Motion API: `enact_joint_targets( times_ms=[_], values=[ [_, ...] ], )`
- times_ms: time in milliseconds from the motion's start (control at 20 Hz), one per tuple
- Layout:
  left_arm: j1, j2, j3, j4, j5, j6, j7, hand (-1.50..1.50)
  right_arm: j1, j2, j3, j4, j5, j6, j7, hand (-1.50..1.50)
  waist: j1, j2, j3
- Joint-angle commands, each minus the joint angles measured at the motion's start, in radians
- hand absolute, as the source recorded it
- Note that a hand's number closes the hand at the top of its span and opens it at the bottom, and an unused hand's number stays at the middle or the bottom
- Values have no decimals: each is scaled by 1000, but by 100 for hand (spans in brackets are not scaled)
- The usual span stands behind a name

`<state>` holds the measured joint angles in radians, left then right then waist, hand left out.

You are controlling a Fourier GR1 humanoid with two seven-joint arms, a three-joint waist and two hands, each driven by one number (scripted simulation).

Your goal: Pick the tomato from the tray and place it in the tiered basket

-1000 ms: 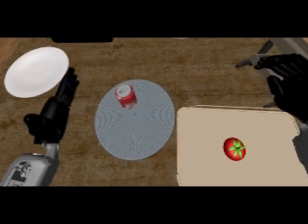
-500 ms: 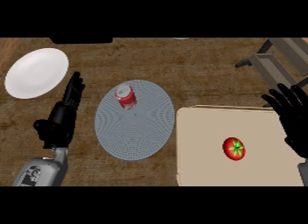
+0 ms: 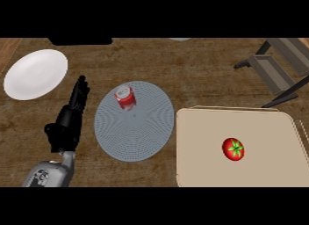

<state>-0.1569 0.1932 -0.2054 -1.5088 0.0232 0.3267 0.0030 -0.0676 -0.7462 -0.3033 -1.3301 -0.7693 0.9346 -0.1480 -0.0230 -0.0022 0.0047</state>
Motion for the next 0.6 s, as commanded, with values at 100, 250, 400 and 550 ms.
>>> enact_joint_targets(
  times_ms=[100,250,400,550],
  values=[
    [-5,2,5,-18,-2,6,21,0,-25,-147,-105,-225,340,70,-80,-150,-7,-8,-1],
    [5,-11,-13,-11,-15,10,19,0,-16,-141,-105,-390,500,8,-81,-150,-4,-6,-2],
    [25,10,-8,-29,-15,-9,5,0,23,-92,-57,-515,669,-43,-92,-150,15,-2,-3],
    [1,2,2,-33,-15,-13,25,0,109,-59,-54,-614,756,-58,-113,-150,9,-2,-4]
  ],
)
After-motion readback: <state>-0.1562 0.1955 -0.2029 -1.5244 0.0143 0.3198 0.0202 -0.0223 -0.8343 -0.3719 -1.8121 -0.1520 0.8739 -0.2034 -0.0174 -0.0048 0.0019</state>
